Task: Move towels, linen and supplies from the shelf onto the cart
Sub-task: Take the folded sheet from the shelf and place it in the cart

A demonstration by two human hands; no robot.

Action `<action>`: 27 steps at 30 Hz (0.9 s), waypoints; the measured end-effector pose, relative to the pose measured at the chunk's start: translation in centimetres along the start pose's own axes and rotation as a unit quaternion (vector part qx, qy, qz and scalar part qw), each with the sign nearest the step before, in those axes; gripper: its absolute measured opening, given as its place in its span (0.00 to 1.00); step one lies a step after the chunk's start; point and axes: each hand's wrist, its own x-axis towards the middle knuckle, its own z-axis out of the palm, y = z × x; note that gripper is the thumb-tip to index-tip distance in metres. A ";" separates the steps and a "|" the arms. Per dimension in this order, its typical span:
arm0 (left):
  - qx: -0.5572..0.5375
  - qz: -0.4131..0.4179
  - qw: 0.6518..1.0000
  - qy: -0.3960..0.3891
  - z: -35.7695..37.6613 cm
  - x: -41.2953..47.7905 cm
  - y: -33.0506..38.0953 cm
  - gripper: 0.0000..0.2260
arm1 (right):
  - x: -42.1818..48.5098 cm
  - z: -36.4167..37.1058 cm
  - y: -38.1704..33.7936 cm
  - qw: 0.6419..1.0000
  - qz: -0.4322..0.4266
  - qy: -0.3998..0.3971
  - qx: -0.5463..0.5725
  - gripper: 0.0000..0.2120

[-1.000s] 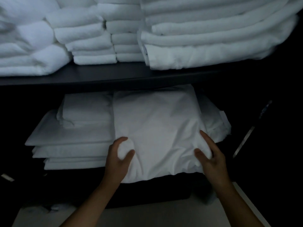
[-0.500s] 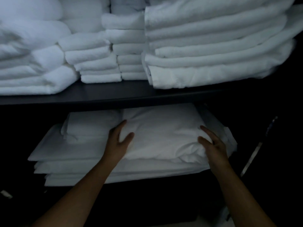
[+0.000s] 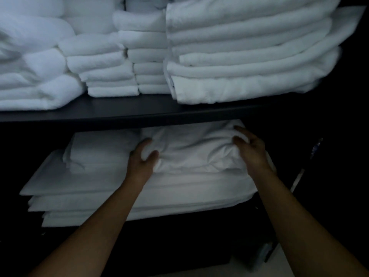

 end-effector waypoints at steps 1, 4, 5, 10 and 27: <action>0.000 -0.012 1.000 -0.014 0.5 -0.4 -0.5 0.19 | 0.2 0.1 1.1 0.999 0.026 -0.002 -0.019 0.16; 0.005 -0.014 1.000 -0.026 0.5 -1.5 -1.3 0.21 | -1.8 0.0 2.8 0.999 0.032 0.037 -0.016 0.16; -0.004 -0.023 0.999 -0.038 0.2 -1.9 -1.8 0.22 | -2.9 -0.2 3.3 0.999 0.010 0.044 -0.016 0.16; 0.013 -0.008 0.999 -0.041 -1.1 -3.2 -2.9 0.27 | -5.4 -0.2 5.3 0.998 -0.045 0.043 -0.020 0.21; 0.057 -0.095 0.991 -0.079 -1.3 -4.5 0.7 0.28 | -6.5 -0.3 3.2 0.985 0.057 0.011 -0.165 0.23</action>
